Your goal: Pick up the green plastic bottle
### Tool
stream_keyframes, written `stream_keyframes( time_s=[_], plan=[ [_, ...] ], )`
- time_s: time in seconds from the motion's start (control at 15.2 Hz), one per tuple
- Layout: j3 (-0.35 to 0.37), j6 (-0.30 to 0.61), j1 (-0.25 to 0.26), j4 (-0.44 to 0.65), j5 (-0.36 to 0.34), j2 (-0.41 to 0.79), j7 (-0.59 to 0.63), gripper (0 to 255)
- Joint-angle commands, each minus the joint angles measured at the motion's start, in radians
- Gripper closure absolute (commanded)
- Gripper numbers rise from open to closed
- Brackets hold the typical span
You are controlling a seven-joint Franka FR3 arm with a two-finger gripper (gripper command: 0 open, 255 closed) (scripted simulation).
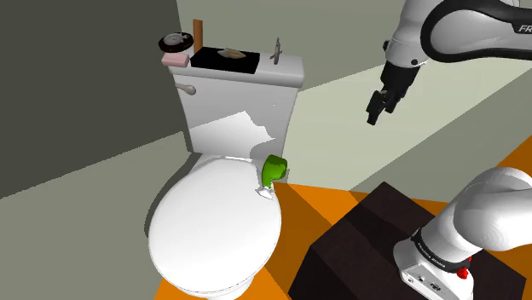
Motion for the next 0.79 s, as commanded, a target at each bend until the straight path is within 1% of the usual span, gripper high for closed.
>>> stream_keyframes(
  time_s=[0.0,0.33,0.73],
  plan=[
    [0.0,0.0,0.0,0.0,0.0,0.0,0.0,0],
    [0.095,0.145,-0.004,-0.074,0.061,0.07,0.192,0],
    [0.212,0.332,-0.019,-0.104,0.109,0.225,0.423,0]
  ],
)
